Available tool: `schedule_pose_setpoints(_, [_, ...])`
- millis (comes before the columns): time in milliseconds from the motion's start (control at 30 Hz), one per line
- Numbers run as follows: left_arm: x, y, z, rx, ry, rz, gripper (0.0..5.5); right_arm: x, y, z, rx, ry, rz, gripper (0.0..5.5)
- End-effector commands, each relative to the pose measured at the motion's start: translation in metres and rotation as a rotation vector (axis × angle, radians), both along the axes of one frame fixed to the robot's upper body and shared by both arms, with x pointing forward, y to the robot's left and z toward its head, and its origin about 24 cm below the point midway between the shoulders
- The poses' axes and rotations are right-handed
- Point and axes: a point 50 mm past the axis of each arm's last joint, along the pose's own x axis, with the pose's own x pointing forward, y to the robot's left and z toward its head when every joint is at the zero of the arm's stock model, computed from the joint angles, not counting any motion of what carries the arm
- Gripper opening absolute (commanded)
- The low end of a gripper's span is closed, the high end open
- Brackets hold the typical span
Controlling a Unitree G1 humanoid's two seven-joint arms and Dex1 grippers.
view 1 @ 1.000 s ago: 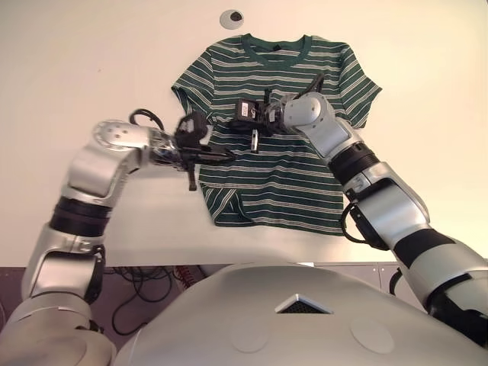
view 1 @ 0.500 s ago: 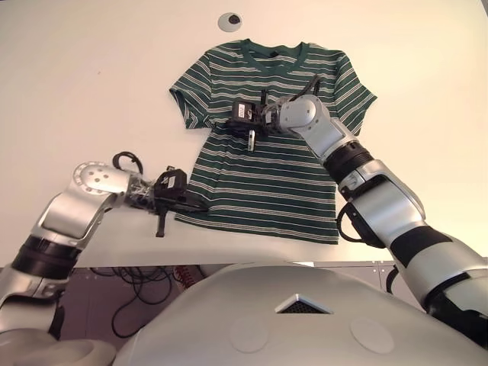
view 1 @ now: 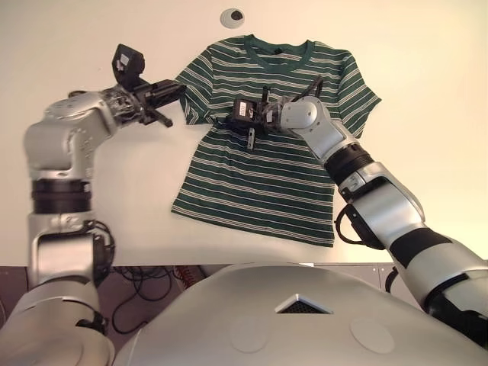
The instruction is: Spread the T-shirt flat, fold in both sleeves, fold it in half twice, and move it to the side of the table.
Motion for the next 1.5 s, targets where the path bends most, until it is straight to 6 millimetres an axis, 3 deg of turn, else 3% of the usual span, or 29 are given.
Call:
schedule_pose_setpoints(33, [0.015, 0.005, -0.013, 0.047, 0.018, 0.129, 1.05, 0.001, -0.022, 0.002, 0.008, -0.010, -0.094, 0.00])
schedule_pose_setpoints(100, [0.019, 0.009, -0.021, 0.064, 0.032, 0.178, 1.36, -0.002, -0.024, 0.013, 0.061, -0.034, -0.109, 0.00])
schedule_pose_setpoints(200, [0.023, 0.007, -0.028, 0.052, 0.055, 0.201, 1.36, -0.012, -0.027, 0.026, 0.104, -0.056, -0.103, 0.00])
schedule_pose_setpoints(367, [0.028, -0.006, -0.036, -0.102, 0.142, 0.207, 1.36, -0.023, -0.026, 0.035, 0.113, -0.045, -0.066, 0.00])
schedule_pose_setpoints(533, [0.032, -0.007, -0.040, -0.128, 0.159, 0.225, 0.58, -0.032, -0.026, 0.041, 0.134, 0.008, -0.045, 0.00])
schedule_pose_setpoints(633, [0.037, -0.005, -0.034, -0.175, 0.119, 0.246, 0.18, -0.059, -0.024, 0.034, 0.155, 0.232, 0.093, 0.00])
schedule_pose_setpoints(733, [0.043, -0.004, -0.027, -0.242, 0.094, 0.284, 0.03, -0.073, -0.030, 0.024, 0.111, 0.386, 0.159, 0.00])
schedule_pose_setpoints(1067, [0.052, -0.002, -0.012, -0.354, 0.064, 0.333, 0.03, -0.089, -0.080, -0.002, -0.121, 0.598, 0.247, 0.00])
schedule_pose_setpoints(1267, [0.055, -0.027, 0.002, -0.387, 0.054, 0.228, 0.03, -0.080, -0.075, 0.008, -0.051, 0.534, 0.218, 0.00])
schedule_pose_setpoints(1400, [0.050, -0.054, 0.008, -0.336, 0.056, 0.140, 0.03, -0.055, -0.069, 0.034, 0.114, 0.419, 0.078, 0.00])
schedule_pose_setpoints(1500, [0.045, -0.075, 0.009, -0.281, 0.062, 0.082, 0.03, -0.032, -0.075, 0.056, 0.235, 0.341, -0.094, 0.00])
